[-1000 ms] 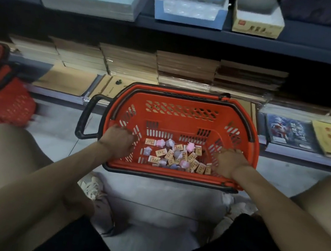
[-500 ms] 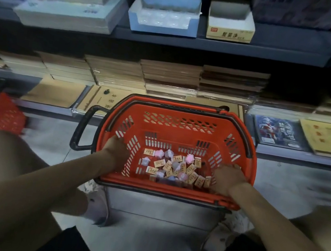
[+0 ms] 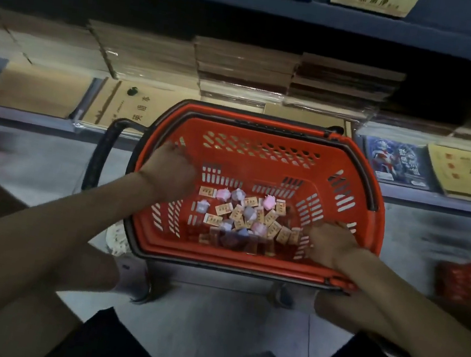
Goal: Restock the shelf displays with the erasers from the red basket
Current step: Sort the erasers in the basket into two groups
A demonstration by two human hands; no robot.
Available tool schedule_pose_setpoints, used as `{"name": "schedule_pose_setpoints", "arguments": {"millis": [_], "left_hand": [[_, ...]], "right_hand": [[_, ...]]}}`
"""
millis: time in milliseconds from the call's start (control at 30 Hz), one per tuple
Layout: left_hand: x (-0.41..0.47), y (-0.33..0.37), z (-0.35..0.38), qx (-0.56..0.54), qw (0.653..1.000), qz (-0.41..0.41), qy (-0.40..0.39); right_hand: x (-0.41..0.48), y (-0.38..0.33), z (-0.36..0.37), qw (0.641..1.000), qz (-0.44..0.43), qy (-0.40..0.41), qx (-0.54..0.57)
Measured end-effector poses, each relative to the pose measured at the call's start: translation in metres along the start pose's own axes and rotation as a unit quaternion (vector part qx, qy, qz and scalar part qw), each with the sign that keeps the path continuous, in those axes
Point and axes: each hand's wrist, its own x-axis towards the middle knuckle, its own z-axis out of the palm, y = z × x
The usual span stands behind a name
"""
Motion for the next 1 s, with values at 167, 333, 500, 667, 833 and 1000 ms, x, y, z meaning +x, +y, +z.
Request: {"name": "schedule_pose_setpoints", "arguments": {"millis": [167, 333, 500, 667, 833, 1000], "left_hand": [[-0.022, -0.010, 0.022, 0.032, 0.999, 0.012, 0.012], [-0.043, 0.005, 0.032, 0.018, 0.999, 0.002, -0.032], [-0.073, 0.019, 0.038, 0.043, 0.993, -0.036, -0.104], [-0.093, 0.016, 0.053, 0.049, 0.976, -0.093, -0.192], [-0.134, 0.004, 0.064, 0.055, 0.967, -0.110, -0.222], [-0.172, 0.002, 0.072, 0.044, 0.969, -0.113, -0.215]], "right_hand": [[0.028, -0.016, -0.010, 0.998, -0.011, -0.060, 0.013], [0.074, -0.019, 0.021, 0.988, -0.004, -0.148, 0.051], [0.067, -0.016, 0.027, 0.986, -0.005, -0.161, 0.037], [0.049, -0.044, 0.000, 0.991, -0.035, -0.132, -0.011], [0.043, -0.084, -0.003, 0.989, -0.048, -0.135, -0.022], [0.033, -0.113, -0.008, 0.986, -0.062, -0.145, -0.054]]}}
